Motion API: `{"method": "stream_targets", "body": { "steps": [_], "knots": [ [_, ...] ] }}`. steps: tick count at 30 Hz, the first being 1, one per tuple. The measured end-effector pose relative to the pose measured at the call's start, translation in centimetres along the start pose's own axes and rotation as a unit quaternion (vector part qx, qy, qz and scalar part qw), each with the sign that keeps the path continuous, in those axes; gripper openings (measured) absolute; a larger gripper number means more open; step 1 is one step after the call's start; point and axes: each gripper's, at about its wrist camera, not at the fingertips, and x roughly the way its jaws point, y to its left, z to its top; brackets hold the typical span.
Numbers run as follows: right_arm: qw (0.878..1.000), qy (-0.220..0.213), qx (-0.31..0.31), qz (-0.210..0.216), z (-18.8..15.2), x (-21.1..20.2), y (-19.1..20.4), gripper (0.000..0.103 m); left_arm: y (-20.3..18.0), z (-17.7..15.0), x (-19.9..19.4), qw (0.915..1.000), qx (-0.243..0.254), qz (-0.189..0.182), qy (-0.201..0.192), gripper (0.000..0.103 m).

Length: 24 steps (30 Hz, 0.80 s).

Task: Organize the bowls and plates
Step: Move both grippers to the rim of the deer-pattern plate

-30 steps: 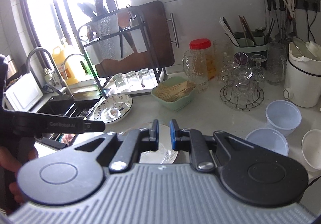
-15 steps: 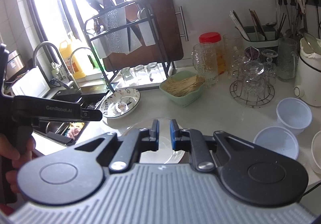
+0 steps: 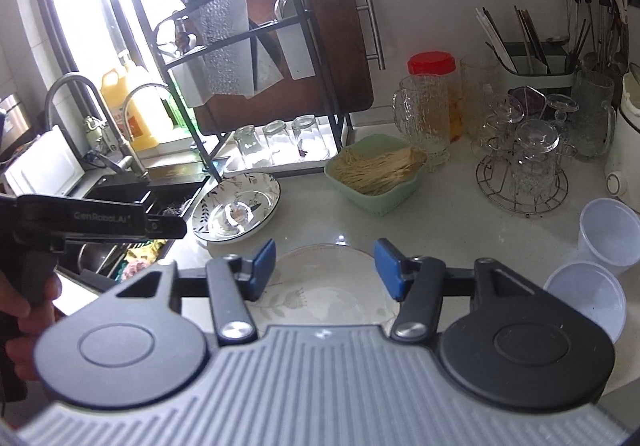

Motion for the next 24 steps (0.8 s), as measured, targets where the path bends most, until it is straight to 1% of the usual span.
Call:
{"method": "stream_targets", "body": {
  "steps": [2, 5, 7, 8, 9, 11, 13, 15, 20, 24],
  "knots": [
    [1.0, -0.001, 0.009, -0.009, 0.3, 0.9, 0.4, 0.07, 1.2, 1.0, 0.8, 1.0, -0.002, -0.007, 0.003, 0.06],
    [1.0, 0.007, 0.017, -0.022, 0.7, 2.7, 1.2, 0.071, 2.7, 2.4, 1.8, 0.9999, 0.003, -0.011, 0.005, 0.06],
    [0.999, 0.011, 0.023, -0.024, 1.0, 3.8, 1.8, 0.071, 3.7, 3.3, 2.5, 0.9999, 0.003, -0.012, 0.002, 0.06],
    [0.999, 0.015, 0.023, -0.024, 1.2, 4.4, 2.1, 0.077, 4.3, 3.7, 2.8, 0.9999, 0.002, -0.013, 0.002, 0.062],
    [0.999, 0.021, 0.023, -0.025, 1.4, 5.0, 2.3, 0.087, 5.0, 4.1, 3.2, 0.9999, 0.001, -0.013, 0.003, 0.063],
    [0.999, 0.029, 0.029, -0.017, 1.7, 6.2, 2.9, 0.087, 6.2, 4.9, 4.2, 0.9999, -0.002, -0.012, 0.006, 0.068],
    [0.999, 0.035, 0.034, -0.015, 2.0, 7.1, 3.5, 0.087, 7.3, 5.5, 5.2, 0.9999, 0.002, -0.006, 0.011, 0.071],
    [0.998, 0.042, 0.037, -0.016, 2.1, 8.2, 4.0, 0.087, 8.5, 6.1, 6.2, 0.9999, 0.003, -0.004, 0.014, 0.071],
    [0.997, 0.054, 0.044, -0.023, 2.6, 10.9, 5.6, 0.087, 11.5, 7.9, 8.4, 0.9997, -0.005, -0.011, 0.022, 0.071],
    [0.996, 0.062, 0.064, -0.03, 3.1, 13.1, 6.4, 0.087, 13.5, 9.0, 10.4, 0.9993, -0.002, -0.016, 0.033, 0.071]
  ]
}}
